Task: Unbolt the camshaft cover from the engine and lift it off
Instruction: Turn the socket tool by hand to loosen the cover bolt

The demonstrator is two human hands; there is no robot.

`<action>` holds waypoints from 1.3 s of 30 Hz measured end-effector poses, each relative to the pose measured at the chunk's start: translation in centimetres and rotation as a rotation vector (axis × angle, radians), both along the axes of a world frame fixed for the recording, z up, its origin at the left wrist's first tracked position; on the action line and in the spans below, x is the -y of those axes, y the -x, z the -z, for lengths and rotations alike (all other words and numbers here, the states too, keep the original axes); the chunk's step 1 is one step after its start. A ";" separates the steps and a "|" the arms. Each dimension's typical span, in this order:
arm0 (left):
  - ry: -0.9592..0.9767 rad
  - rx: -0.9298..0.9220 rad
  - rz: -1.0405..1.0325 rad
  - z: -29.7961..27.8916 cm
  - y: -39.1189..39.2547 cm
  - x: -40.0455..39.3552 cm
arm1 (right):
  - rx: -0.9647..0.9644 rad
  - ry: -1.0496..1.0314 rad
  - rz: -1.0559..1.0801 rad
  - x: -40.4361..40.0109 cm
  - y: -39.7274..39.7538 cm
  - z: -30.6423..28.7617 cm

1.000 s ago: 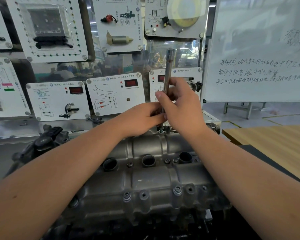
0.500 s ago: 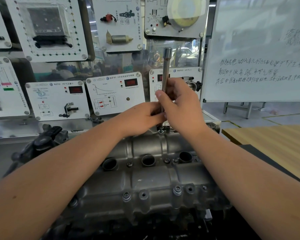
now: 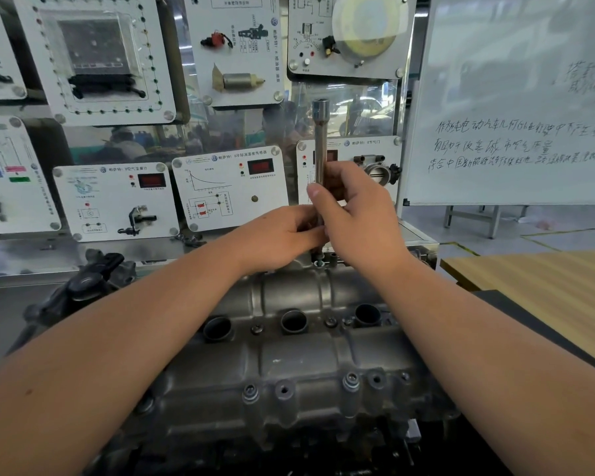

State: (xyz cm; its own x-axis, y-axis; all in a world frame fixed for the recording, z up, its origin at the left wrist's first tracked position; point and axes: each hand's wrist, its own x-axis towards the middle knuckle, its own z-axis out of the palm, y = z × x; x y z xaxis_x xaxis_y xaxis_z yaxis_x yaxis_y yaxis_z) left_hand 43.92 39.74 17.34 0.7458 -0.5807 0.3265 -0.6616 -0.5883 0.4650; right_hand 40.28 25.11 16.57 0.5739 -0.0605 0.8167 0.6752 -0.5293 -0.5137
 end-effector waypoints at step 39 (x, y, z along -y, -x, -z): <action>-0.018 0.013 -0.005 0.2 -0.5 0.0 | -0.017 -0.015 -0.040 0.1 -0.2 0.3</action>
State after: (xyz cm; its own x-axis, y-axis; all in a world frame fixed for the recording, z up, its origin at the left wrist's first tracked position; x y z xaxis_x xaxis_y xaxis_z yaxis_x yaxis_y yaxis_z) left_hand 44.38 39.73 17.19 0.7444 -0.5828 0.3258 -0.6647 -0.5999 0.4453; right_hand 40.47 25.05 16.30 0.5899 -0.0496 0.8060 0.6869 -0.4940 -0.5331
